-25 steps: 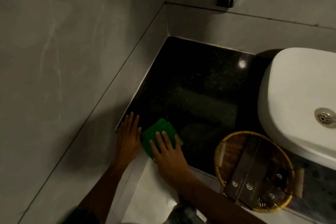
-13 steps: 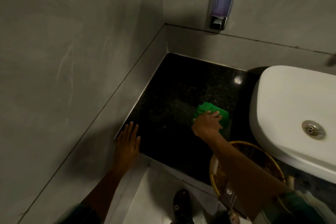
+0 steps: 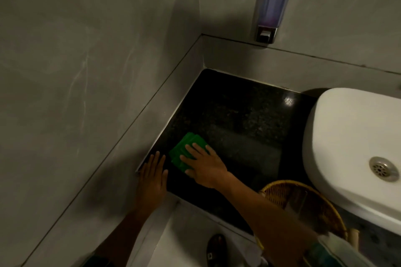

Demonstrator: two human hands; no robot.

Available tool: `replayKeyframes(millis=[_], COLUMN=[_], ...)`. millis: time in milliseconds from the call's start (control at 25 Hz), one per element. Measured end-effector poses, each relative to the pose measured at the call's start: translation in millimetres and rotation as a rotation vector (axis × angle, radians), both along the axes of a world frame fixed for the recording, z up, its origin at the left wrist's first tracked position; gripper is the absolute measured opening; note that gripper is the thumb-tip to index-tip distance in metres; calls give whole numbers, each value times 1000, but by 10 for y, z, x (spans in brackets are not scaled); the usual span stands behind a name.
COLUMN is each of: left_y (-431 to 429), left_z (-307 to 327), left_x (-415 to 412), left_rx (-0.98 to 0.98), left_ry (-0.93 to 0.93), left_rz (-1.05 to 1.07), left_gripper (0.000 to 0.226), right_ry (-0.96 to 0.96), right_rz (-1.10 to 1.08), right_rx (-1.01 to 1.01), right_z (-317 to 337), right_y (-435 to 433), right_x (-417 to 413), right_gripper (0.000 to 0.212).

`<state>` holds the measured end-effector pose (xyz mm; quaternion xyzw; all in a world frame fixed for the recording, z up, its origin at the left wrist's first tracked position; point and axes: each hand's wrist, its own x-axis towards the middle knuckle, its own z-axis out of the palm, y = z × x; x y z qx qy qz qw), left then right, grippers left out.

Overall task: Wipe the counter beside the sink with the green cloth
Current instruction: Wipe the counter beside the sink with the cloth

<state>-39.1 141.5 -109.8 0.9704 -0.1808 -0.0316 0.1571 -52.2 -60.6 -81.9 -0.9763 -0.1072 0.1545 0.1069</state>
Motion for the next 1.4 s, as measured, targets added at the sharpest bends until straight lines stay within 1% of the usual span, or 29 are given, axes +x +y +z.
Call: replayKeyframes(millis=[80, 120, 160, 200, 240, 280, 320, 360, 440, 520, 600, 640, 680, 720, 760, 800, 880, 920, 960, 1000, 1040, 1080, 1120, 1160, 1200, 1280, 1320, 1360, 1400], left_y=[-152, -407, -788, -919, -1103, -1242, -1400, -1540, -1567, -1534, -1475, -1463, -1475, -1517, -1589, -1689, -1919, -2041, -2152, -2242, -2311, -2353, -2368, -2366, -2346, -2236, -2155, -2070, -1989], left_z=[37, 142, 261, 291, 341, 381, 400, 408, 373, 337, 287, 288, 321, 372, 419, 455, 533, 556, 567, 560, 531, 502, 484, 477, 490, 541, 574, 606, 642], left_x=[30, 77, 166, 164, 185, 156, 145, 178, 176, 171, 155, 176, 199, 235, 288, 358, 494, 531, 536, 503, 437, 348, 258, 163, 86, -93, -134, -198, -268], left_rx=[-39, -65, -94, -103, -141, -194, -214, -255, -378, -451, -498, -534, -573, -594, -582, -542, -374, -259, -134, -11, 84, 142, 167, 168, 158, 97, 33, -44, -117], left_ry=[2, 13, 1, -6, -28, -22, 2, 63, 218, 332, 457, 507, 533, 534, 496, 429, 260, 205, 198, 225, 248, 256, 262, 269, 273, 233, 193, 202, 253], left_rz=[70, 36, -38, -50, -81, -113, -165, -187, -49, 69, 138, 139, 101, 32, -52, -128, -241, -291, -340, -385, -423, -446, -452, -454, -467, -506, -516, -519, -511], left_gripper=[58, 52, 48, 44, 40, 37, 34, 34, 39, 47, 52, 52, 50, 46, 43, 42, 44, 45, 45, 46, 46, 46, 45, 45, 45, 46, 46, 45, 41], right_ry=[22, 34, 60, 108, 114, 84, 57, 72, 189, 341, 474, 483, 447, 361, 233, 95, -124, -171, -154, -98, -42, -22, -39, -81, -124, -192, -247, -288, -301], right_rz=[-207, -367, -516, -588, -662, -746, -878, -1028, -1202, -1241, -1137, -1106, -1100, -1119, -1172, -1262, -1466, -1525, -1550, -1546, -1528, -1486, -1417, -1327, -1224, -1091, -1074, -1097, -1134], right_rx=[5, 31, 104, 238, 354, 416, 475, 546, 709, 908, 1052, 1075, 1111, 1161, 1225, 1285, 1361, 1352, 1266, 1111, 907, 707, 563, 491, 465, 467, 475, 461, 407], right_z=[61, 156, 313, 374, 439, 453, 420, 386, 314, 253, 275, 274, 263, 237, 222, 218, 224, 233, 244, 235, 256, 302, 379, 477, 593, 784, 867, 925, 967], right_y=[-275, -563, -919, -1074, -1238, -1314, -1368, -1405, -1300, -1270, -1200, -1174, -1161, -1172, -1202, -1243, -1394, -1481, -1567, -1642, -1688, -1699, -1677, -1618, -1534, -1381, -1347, -1329, -1344], right_x=[-101, -159, -203, -165, -103, -87, -93, -87, -30, -3, -7, -15, -14, -9, 6, 35, 109, 126, 120, 83, 16, -42, -101, -172, -267, -672, -906, -1227, -1568], right_gripper=[56, 56, 55, 52, 47, 43, 43, 48, 55, 48, 31, 18, 13, 11, 11, 10, 7, 5, 14, 27, 39, 45, 48, 50, 51, 44, 35, 25, 16])
